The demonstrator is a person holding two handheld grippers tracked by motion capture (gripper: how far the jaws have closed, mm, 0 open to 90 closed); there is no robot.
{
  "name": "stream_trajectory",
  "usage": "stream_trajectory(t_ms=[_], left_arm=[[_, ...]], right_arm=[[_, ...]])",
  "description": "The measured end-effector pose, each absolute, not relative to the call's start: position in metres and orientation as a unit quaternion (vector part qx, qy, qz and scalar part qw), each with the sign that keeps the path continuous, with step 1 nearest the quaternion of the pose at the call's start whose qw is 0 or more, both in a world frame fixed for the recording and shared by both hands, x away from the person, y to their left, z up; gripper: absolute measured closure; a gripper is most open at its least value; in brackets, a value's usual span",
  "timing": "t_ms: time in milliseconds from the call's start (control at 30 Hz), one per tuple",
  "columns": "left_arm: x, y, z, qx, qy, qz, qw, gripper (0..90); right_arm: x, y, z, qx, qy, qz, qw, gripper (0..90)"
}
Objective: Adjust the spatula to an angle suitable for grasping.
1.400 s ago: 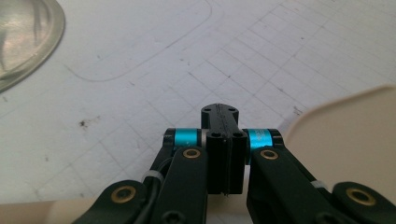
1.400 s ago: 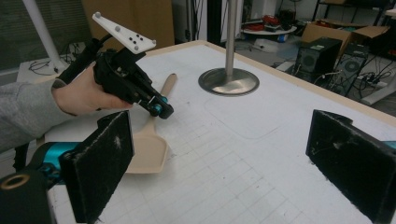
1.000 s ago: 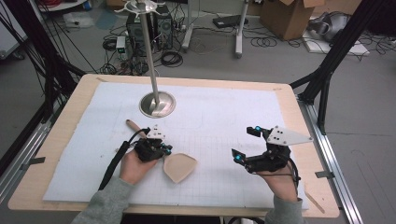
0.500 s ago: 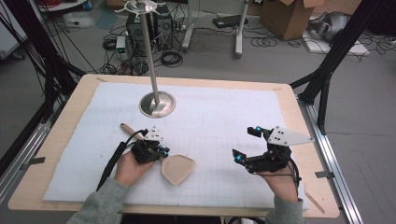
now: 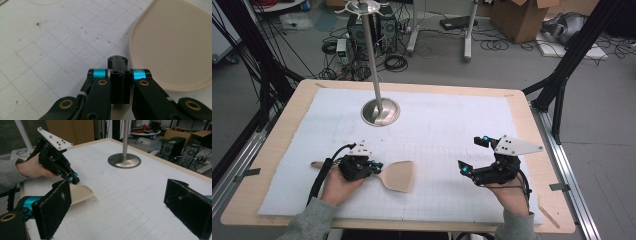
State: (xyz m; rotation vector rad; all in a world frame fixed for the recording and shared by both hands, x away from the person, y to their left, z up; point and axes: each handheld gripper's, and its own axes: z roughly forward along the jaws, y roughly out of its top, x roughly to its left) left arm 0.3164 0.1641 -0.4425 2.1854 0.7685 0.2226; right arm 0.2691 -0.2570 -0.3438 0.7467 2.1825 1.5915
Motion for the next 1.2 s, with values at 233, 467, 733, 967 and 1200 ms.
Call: stream_trajectory(t_ms=[233, 467, 733, 967, 1200], left_arm=[[0.31, 0.173, -0.445, 0.86, 0.292, 0.084, 0.41, 89.5], [0.305, 0.182, -0.448, 0.86, 0.271, 0.071, 0.425, 89.5], [0.304, 0.186, -0.448, 0.867, 0.253, 0.058, 0.426, 89.5], [0.297, 0.19, -0.441, 0.853, 0.263, 0.085, 0.443, 89.2], [0.276, 0.212, -0.429, 0.832, 0.289, 0.121, 0.457, 89.3]], right_arm=[[0.27, -0.256, -0.344, 0.26, 0.769, 0.559, 0.17, 6.7], [0.27, -0.255, -0.345, 0.261, 0.77, 0.557, 0.168, 6.7], [0.27, -0.254, -0.345, 0.26, 0.77, 0.557, 0.168, 6.7], [0.272, -0.253, -0.346, 0.259, 0.773, 0.555, 0.167, 6.7], [0.271, -0.253, -0.345, 0.259, 0.771, 0.557, 0.166, 6.7]])
